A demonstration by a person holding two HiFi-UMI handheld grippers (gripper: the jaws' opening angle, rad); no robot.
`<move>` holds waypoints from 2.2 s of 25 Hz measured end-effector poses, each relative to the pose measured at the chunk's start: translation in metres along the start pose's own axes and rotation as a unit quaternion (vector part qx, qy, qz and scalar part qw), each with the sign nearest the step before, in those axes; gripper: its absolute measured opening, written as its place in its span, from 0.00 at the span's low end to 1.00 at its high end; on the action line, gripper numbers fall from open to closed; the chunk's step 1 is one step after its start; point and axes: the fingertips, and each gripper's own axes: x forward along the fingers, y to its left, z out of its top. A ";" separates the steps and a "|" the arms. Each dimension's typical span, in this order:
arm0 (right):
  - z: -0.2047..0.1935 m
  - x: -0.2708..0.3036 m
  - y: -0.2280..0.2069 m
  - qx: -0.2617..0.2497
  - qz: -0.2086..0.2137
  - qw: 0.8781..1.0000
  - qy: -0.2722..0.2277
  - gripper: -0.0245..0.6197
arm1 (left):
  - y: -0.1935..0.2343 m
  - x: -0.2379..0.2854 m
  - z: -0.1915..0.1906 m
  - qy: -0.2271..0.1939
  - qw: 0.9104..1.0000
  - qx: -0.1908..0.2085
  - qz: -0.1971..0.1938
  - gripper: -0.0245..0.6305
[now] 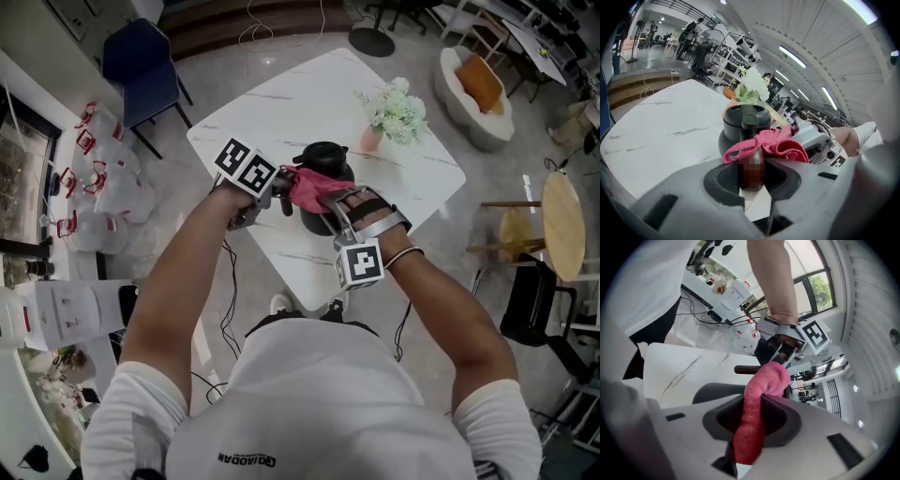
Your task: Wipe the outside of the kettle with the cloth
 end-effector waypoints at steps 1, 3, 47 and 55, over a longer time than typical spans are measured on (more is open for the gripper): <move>-0.001 -0.001 0.006 -0.008 0.008 1.000 -0.001 0.19 | 0.000 -0.001 0.000 0.000 1.000 0.000 0.000 0.18; -0.002 -0.002 0.021 -0.026 0.027 0.999 -0.004 0.19 | 0.001 -0.002 -0.001 0.000 1.000 -0.001 -0.001 0.18; -0.093 -0.103 0.043 0.744 0.041 0.664 -0.062 0.20 | -0.020 -0.009 -0.065 -0.043 0.997 0.054 0.038 0.19; -0.053 -0.115 -0.037 0.854 0.034 0.436 -0.280 0.20 | -0.026 -0.007 -0.080 -0.041 0.995 0.074 0.057 0.19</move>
